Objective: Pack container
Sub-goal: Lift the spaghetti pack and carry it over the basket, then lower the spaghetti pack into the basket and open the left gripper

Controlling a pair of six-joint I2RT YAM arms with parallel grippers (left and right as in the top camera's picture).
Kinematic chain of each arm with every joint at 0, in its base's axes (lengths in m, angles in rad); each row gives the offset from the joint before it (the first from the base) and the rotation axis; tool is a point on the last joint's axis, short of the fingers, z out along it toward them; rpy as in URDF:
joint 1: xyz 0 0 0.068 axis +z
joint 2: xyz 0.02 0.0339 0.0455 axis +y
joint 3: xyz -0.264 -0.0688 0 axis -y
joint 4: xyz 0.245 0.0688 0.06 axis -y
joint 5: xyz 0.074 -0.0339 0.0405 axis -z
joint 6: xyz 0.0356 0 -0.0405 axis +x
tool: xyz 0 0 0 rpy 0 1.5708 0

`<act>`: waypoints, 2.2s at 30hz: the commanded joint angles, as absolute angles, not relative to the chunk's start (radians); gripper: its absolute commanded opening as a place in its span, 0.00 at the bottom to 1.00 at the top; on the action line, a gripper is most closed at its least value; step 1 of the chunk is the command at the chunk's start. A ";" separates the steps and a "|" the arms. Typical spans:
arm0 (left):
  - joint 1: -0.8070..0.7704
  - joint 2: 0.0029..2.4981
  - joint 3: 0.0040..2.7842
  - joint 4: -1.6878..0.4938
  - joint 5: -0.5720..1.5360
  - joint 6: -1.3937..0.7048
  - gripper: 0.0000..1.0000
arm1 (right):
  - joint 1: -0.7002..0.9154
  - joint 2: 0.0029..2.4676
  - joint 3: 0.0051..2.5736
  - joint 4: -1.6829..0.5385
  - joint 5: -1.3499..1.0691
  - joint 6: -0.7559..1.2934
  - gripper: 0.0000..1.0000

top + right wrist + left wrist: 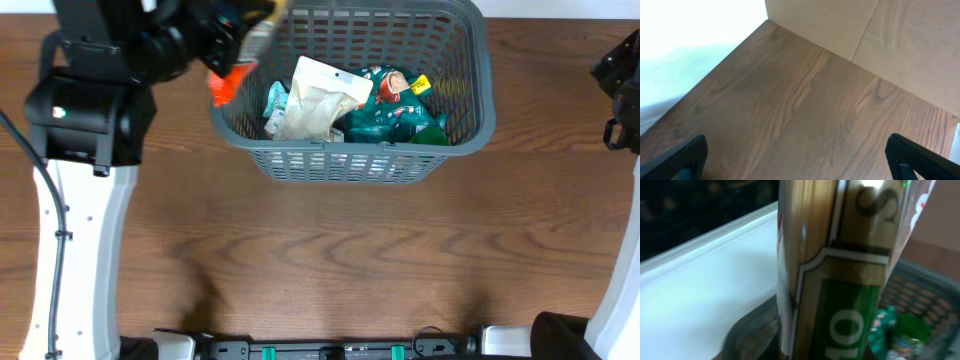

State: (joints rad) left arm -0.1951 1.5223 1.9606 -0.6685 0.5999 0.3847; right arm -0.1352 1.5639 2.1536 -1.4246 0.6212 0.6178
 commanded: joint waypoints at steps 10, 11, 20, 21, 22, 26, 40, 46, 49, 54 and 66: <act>-0.353 1.605 2.006 -0.731 0.760 0.552 0.05 | -0.143 1.564 2.163 -1.427 0.638 0.628 0.99; -0.367 1.626 2.006 -0.743 0.760 0.568 0.06 | -0.143 1.564 2.163 -1.427 0.638 0.628 0.99; -0.417 1.772 2.006 -0.826 0.746 0.672 0.06 | -0.143 1.564 2.163 -1.427 0.638 0.628 0.99; -0.416 1.781 2.006 -0.835 0.731 0.682 0.06 | -0.143 1.564 2.163 -1.427 0.638 0.628 0.99; -0.416 1.792 2.006 -0.844 0.705 0.685 0.06 | -0.143 1.564 2.163 -1.427 0.638 0.628 0.99; -0.416 1.813 2.006 -0.917 0.634 0.739 0.06 | -0.143 1.564 2.163 -1.427 0.638 0.628 0.99; -0.416 1.826 2.001 -1.055 0.500 0.808 0.06 | -0.143 1.564 2.163 -1.427 0.638 0.628 0.99; -0.416 1.826 2.001 -1.053 0.499 0.808 0.31 | -0.143 1.564 2.163 -1.427 0.638 0.628 0.99; -0.416 1.826 2.001 -1.048 0.499 0.808 0.99 | -0.143 1.564 2.163 -1.427 0.638 0.628 0.99; -0.416 1.826 2.001 -1.023 0.485 0.807 0.99 | -0.143 1.564 2.163 -1.427 0.638 0.628 0.99; -0.416 1.723 2.002 -0.842 0.232 0.601 0.98 | -0.143 1.564 2.163 -1.427 0.638 0.628 0.99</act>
State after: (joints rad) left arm -0.4198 1.8023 1.9770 -0.8650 0.3481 0.6975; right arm -0.1352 1.5639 2.1536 -1.4246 0.6212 0.6178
